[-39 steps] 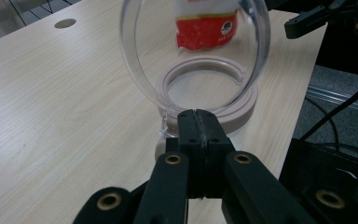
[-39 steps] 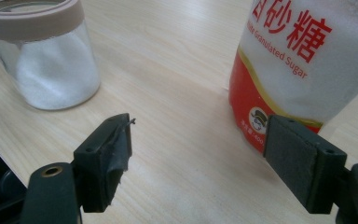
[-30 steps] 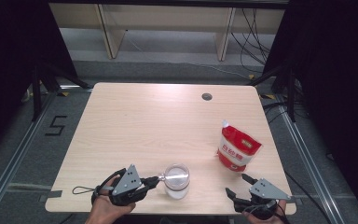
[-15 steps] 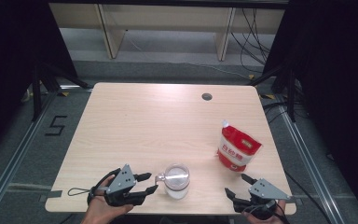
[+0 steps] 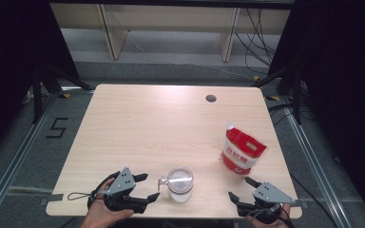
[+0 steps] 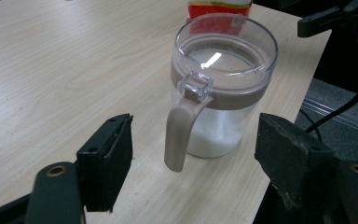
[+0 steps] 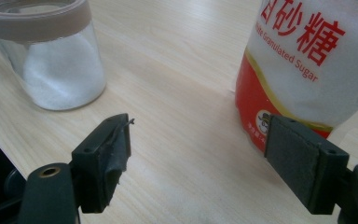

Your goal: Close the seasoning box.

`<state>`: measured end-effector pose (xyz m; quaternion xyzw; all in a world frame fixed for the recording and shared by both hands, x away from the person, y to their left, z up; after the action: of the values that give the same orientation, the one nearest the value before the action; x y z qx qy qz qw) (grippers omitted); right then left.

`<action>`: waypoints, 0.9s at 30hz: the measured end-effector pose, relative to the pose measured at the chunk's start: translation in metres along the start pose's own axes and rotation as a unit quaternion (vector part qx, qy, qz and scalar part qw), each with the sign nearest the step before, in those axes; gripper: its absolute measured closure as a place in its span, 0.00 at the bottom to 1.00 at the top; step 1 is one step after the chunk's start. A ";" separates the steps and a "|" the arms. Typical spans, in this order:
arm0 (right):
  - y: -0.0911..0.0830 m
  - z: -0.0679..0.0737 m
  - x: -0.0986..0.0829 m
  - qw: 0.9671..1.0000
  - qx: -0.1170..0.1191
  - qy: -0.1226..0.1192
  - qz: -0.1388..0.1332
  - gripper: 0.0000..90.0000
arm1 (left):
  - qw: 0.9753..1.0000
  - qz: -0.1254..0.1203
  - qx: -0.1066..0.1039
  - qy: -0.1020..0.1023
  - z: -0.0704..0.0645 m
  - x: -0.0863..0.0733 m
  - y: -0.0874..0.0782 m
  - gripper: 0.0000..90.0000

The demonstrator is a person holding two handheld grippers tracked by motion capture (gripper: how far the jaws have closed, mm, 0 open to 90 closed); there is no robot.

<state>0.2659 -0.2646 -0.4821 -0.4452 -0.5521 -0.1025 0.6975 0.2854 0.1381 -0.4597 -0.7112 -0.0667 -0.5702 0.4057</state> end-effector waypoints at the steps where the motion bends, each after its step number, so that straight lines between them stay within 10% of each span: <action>1: 0.000 0.000 0.000 1.000 0.001 0.001 0.001 0.26 | 1.000 0.003 0.000 -0.006 0.000 -0.001 0.000 0.28; 27: 0.002 0.002 0.001 1.000 0.014 0.001 -0.001 0.26 | 1.000 0.025 0.015 -0.006 0.007 -0.019 -0.006 0.19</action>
<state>0.2657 -0.2616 -0.4826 -0.4350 -0.5535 -0.0957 0.7037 0.2810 0.1537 -0.4732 -0.7101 -0.0599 -0.5543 0.4300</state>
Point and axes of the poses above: each handheld gripper's, and its own axes: y roughly forward along the jaws, x roughly out of its top, z roughly to its left, the point moved 1 cm from there along y, roughly forward along the jaws, and after that the axes turned 6 degrees about x, right-handed, at the moved point
